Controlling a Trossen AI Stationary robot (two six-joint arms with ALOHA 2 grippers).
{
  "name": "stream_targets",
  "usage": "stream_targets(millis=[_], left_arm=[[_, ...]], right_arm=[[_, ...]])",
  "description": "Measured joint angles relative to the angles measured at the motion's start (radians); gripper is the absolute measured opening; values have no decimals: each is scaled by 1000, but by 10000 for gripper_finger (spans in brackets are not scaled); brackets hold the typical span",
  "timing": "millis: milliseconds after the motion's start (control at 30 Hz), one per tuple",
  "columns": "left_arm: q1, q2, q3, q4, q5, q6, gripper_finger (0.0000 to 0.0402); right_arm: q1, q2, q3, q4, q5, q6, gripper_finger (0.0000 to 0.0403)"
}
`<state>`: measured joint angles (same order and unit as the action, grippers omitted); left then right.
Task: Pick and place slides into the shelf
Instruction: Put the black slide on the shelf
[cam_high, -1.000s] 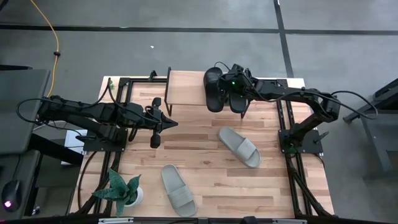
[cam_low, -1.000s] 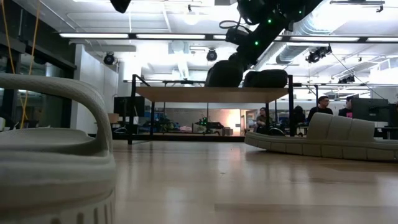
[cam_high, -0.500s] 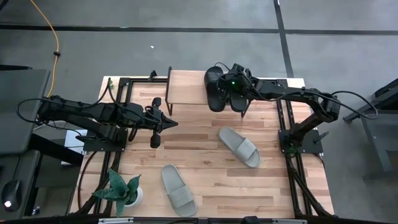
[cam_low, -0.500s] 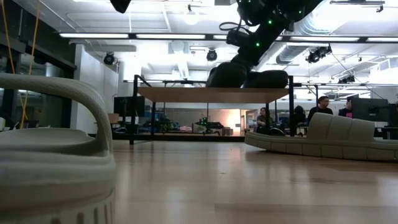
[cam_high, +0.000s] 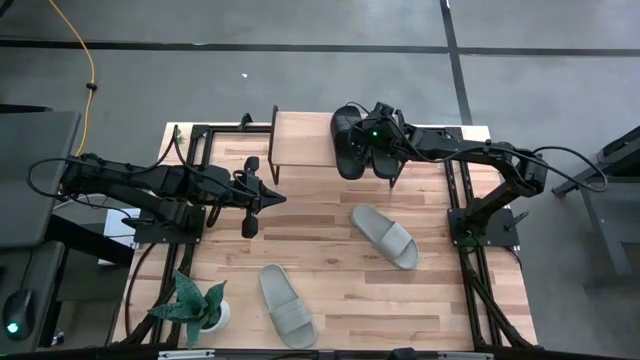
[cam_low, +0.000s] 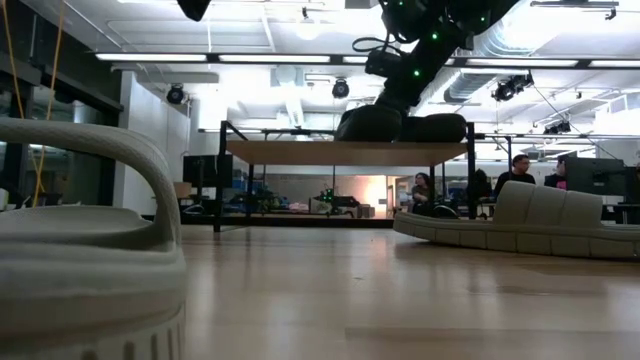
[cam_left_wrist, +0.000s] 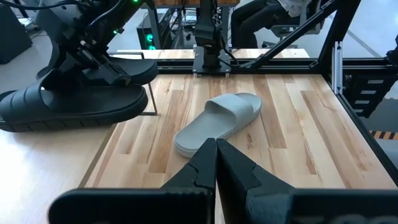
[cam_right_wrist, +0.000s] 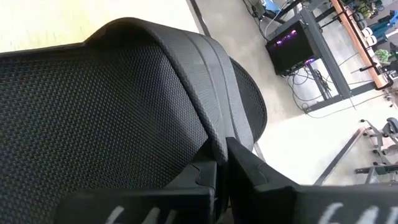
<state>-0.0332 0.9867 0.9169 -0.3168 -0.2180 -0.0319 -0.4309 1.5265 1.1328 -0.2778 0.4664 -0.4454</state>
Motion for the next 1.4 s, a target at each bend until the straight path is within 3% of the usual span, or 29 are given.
stream_targets(millis=[367,667,833,1400], left_arm=[[0,0,0,0,0,0,1],[0,0,0,0,-1,0,1],[0,0,0,0,-2,0,1],[0,0,0,0,-1,0,1]], right_arm=[[0,0,0,-21,-6,5,9],[-1,-5,-3,-46,3,26,128],[4,-14,-5,-55,4,18,166],[12,-28,-6,-45,-32,0,173]])
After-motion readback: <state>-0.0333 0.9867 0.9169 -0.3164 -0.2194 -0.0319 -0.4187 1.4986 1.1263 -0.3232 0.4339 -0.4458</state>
